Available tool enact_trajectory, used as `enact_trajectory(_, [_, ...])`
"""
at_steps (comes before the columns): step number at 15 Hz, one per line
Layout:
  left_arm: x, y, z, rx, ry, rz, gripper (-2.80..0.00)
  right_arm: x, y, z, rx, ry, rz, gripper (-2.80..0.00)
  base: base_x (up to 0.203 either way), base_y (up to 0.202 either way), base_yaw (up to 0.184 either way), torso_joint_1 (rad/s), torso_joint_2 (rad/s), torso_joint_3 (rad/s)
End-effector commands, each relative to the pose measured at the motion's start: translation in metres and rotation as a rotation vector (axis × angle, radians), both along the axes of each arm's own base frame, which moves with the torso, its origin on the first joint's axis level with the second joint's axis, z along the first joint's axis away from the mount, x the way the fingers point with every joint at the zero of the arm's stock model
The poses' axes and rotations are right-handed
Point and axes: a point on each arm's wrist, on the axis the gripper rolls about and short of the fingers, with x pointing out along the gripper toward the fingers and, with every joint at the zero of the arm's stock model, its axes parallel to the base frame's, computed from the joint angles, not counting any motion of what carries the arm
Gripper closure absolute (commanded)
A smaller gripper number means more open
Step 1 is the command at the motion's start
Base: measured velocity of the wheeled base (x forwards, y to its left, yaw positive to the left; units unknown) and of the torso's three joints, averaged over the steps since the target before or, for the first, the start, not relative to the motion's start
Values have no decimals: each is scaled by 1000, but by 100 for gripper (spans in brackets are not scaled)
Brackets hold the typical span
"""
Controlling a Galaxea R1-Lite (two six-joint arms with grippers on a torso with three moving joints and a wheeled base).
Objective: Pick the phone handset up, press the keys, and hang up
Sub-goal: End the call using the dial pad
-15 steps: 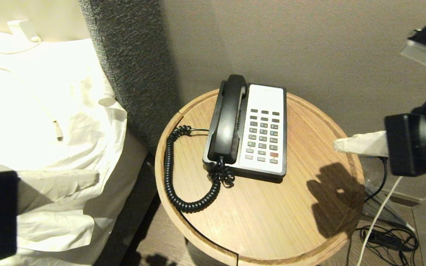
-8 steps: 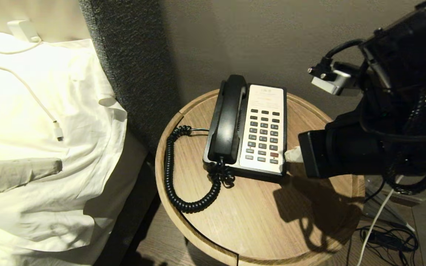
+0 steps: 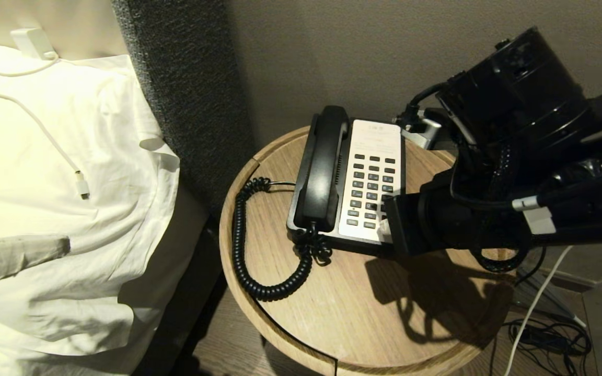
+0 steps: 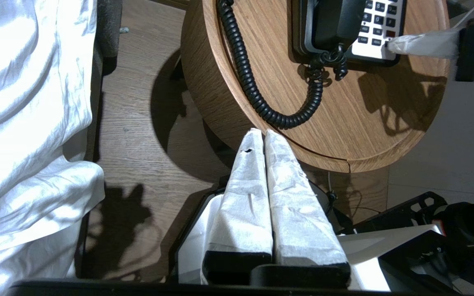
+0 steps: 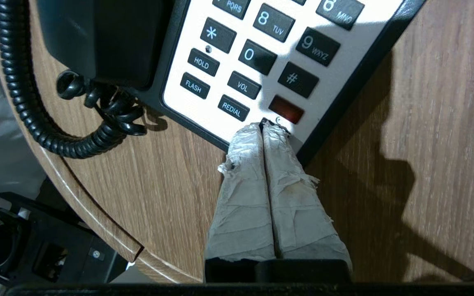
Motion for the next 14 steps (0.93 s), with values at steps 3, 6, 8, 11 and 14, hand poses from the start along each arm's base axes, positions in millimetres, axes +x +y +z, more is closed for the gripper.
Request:
enact_trajectory(3, [-1,2,-1,-2,1,3,0,3,0,-2,-10,2,-10,0,0,0,0,0,0,0])
enact_trajectory(6, [-1,2,-1,2,2,3,0,5,-5,1,-2,-3,-26,0,0,0,0,0,0,0])
enact_trajectory(8, [-1,2,-2,4,4,2,0,3,-6,3,1,-7,-25,0,0,0,0,0,0,0])
enact_trajectory(11, [-2,3,-5,9,7,2,0,4,-6,2,1,-6,-26,0,0,0,0,0,0,0])
enact_trajectory(14, [-3,4,-5,8,7,2,0,5,-4,0,-10,-9,-34,0,0,0,0,0,0,0])
